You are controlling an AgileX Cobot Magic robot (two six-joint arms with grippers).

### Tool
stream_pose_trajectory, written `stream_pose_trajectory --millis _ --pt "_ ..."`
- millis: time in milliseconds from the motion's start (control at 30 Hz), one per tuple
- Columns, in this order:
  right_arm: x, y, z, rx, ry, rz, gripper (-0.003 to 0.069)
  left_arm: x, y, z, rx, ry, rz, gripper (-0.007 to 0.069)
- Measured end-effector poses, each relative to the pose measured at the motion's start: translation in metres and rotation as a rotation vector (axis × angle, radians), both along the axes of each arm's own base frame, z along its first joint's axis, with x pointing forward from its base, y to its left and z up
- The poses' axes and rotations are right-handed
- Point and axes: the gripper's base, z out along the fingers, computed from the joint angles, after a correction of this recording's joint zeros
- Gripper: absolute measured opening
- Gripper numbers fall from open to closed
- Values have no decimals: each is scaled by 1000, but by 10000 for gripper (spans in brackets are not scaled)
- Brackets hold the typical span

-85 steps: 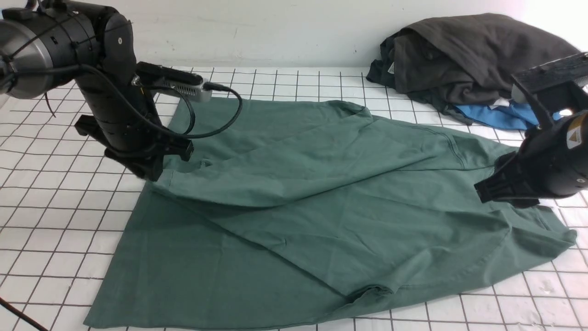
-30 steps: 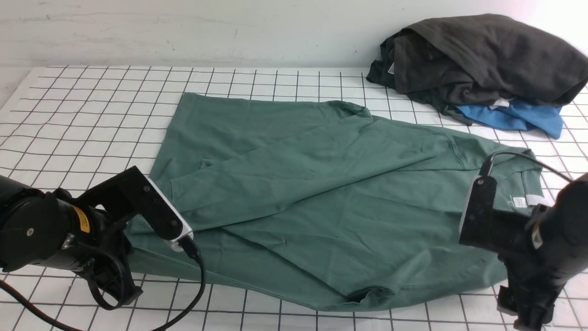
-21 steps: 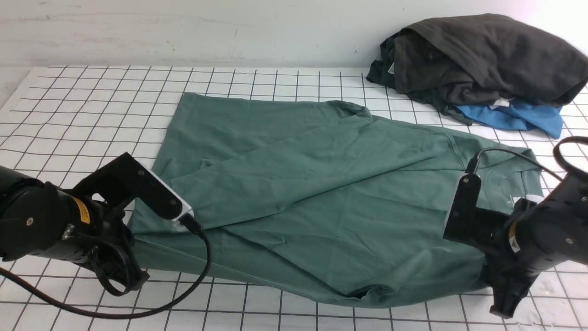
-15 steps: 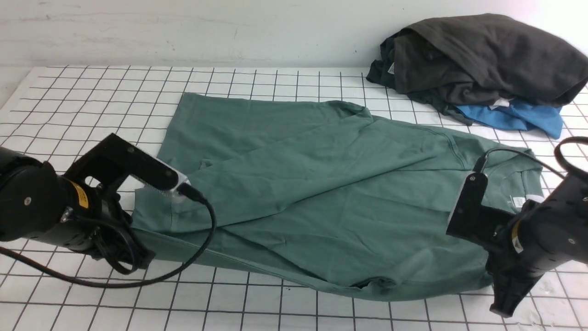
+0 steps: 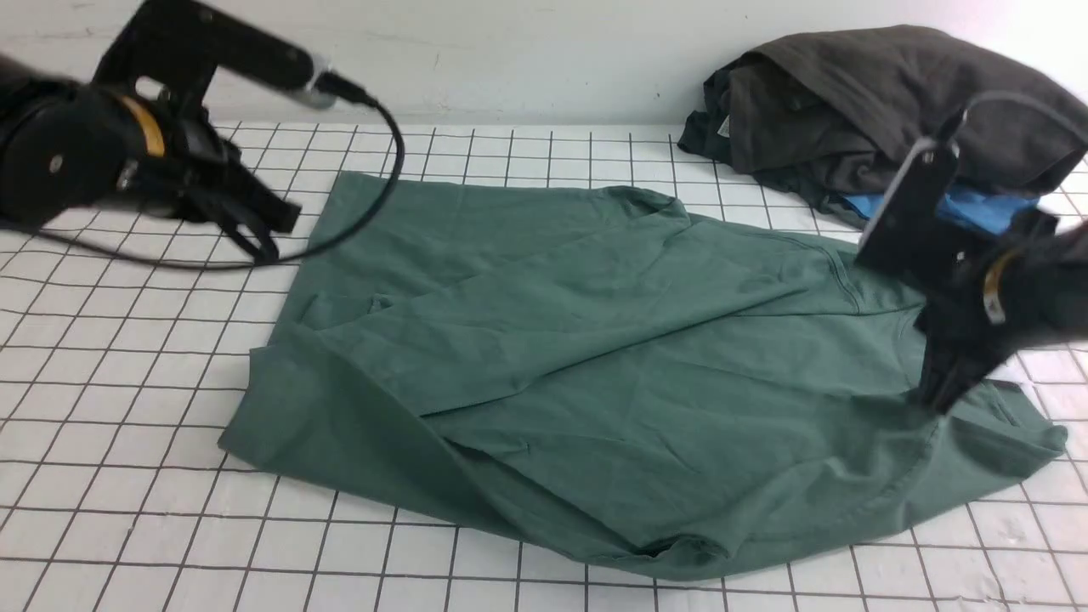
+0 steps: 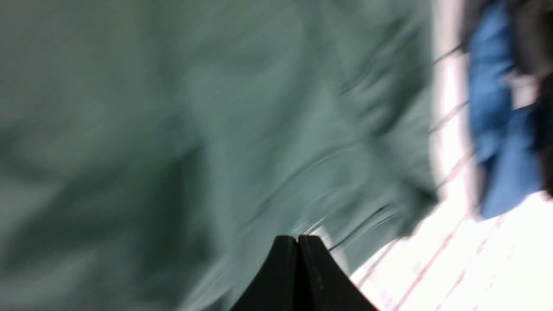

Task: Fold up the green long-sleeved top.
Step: Use both arms to drag the lower edge of the fabric forward and fold it over the upper edge

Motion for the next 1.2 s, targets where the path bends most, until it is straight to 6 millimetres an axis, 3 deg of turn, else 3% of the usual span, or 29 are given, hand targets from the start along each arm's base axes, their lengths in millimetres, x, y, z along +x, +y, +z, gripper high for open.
stream_pose_trajectory --millis 100,167,267,400,533,600,700,767,833,1000,1067,1100,1133,1200 --pt "25 -5 11 34 6 -85 -15 31 0 -4 21 51 39 -6" --pt "28 -7 9 47 116 -158 -15 38 2 -11 71 159 55 -6" --pt "14 -6 -2 66 346 -183 -15 30 4 -22 115 343 40 -6" --pt "-5 2 -18 171 537 -205 -15 25 7 -37 10 469 -2 6" --pt "-10 2 -28 201 566 -236 -13 33 6 -56 -40 529 -62 88" --pt "-7 -4 -32 240 553 -310 14 43 3 -80 -35 573 -117 226" --pt "-3 -17 -34 280 538 -403 83 54 0 -111 -17 611 -159 370" --pt "-3 -20 -34 291 535 -429 113 57 -1 -120 -16 624 -168 402" --pt "-2 -26 -34 301 531 -463 191 61 -3 -136 -19 649 -188 428" --pt "-2 -26 -34 305 528 -470 300 64 -5 -163 -9 711 -215 334" --pt "-1 -26 -33 298 522 -453 329 66 -6 -166 -20 715 -212 197" --pt "-1 -26 -33 298 522 -453 329 66 -6 -166 -19 715 -212 186" --pt "-2 -26 -34 281 527 -426 332 64 -7 -164 -26 722 -212 95" --pt "-3 -27 -34 259 541 -396 332 61 -9 -158 -27 734 -219 43"
